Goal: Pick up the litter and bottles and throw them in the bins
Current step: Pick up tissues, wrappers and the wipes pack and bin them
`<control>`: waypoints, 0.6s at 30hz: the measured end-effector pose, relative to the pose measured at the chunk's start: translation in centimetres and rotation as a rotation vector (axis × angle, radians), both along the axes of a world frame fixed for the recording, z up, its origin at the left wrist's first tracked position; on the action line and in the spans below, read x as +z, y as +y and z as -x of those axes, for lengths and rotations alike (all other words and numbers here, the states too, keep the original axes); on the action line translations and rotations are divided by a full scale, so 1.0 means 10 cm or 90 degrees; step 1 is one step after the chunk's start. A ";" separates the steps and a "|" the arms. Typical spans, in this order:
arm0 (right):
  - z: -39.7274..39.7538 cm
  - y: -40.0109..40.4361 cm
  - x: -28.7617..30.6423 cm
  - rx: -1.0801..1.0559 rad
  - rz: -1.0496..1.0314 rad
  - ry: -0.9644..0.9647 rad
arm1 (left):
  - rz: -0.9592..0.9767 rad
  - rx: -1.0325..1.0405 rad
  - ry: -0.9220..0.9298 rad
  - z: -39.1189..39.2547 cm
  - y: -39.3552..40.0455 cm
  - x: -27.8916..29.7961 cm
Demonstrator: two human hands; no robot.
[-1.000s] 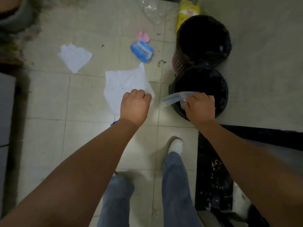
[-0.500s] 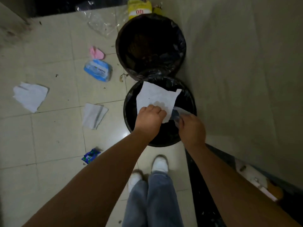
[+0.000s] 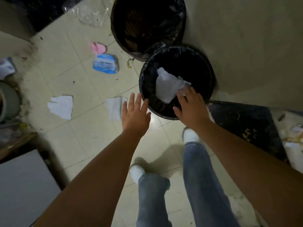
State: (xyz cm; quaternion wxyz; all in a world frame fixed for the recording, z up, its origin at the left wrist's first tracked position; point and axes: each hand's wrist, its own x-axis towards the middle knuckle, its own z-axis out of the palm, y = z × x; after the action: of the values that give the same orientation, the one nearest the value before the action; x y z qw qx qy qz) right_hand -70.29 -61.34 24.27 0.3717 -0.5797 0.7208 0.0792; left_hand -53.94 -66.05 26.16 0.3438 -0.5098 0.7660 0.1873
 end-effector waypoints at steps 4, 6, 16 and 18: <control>-0.52 -0.24 0.23 0.018 0.014 0.005 | 0.025 0.015 -0.028 -0.63 -0.19 0.21; -0.83 -0.42 0.27 0.011 0.015 0.008 | 0.046 0.033 -0.032 -1.01 -0.33 0.23; -2.82 -0.87 -0.03 -0.146 -0.003 0.064 | 0.036 -0.092 -0.006 -3.04 -1.22 -0.05; -3.17 -0.77 -0.10 -0.195 -0.046 0.073 | 0.015 -0.144 0.010 -3.28 -1.28 -0.12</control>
State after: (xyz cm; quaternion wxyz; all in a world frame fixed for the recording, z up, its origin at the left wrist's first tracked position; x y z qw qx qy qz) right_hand -38.63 -69.07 23.26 0.3582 -0.4435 0.8176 0.0803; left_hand -21.13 -78.90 24.95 0.3506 -0.4229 0.8234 0.1427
